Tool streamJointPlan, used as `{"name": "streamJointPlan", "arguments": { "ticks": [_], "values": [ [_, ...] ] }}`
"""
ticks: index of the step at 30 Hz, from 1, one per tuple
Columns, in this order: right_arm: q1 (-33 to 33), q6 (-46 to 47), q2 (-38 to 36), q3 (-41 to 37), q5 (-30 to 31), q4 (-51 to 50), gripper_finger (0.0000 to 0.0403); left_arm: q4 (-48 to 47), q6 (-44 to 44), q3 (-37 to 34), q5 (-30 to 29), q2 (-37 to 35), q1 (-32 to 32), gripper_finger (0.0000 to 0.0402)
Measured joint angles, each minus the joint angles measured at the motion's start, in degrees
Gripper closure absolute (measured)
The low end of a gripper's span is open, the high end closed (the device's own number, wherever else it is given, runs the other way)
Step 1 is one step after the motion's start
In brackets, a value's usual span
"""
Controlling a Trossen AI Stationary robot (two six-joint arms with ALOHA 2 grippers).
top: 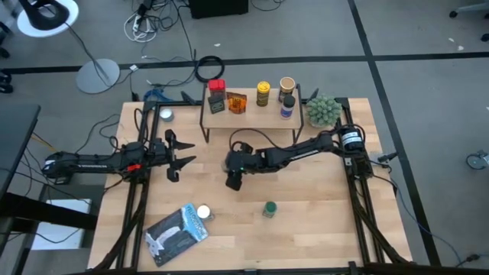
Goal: Shelf spices
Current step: Put the brown seasoning on the shelf
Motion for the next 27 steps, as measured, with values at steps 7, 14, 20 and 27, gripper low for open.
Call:
{"name": "streamJointPlan", "arguments": {
  "ticks": [7,14,20,27],
  "values": [
    [-0.4,-0.6,1.4,-0.1,-0.6,1.3,0.0126,0.1,0.0,0.0,0.0,0.0,0.0,0.0188],
    [-0.4,-0.5,3.5,0.0,-0.6,5.2,0.0110,0.1,0.0,0.0,0.0,0.0,0.0,0.0188],
    [-0.9,-0.2,3.6,0.0,-0.4,5.1,0.0120,0.1,0.0,0.0,0.0,0.0,0.0,0.0188],
    [-1.9,1.5,3.6,-0.1,-0.8,3.7,0.0157,0.1,0.0,0.0,-0.8,0.0,0.0,0.0188]
  ]
}}
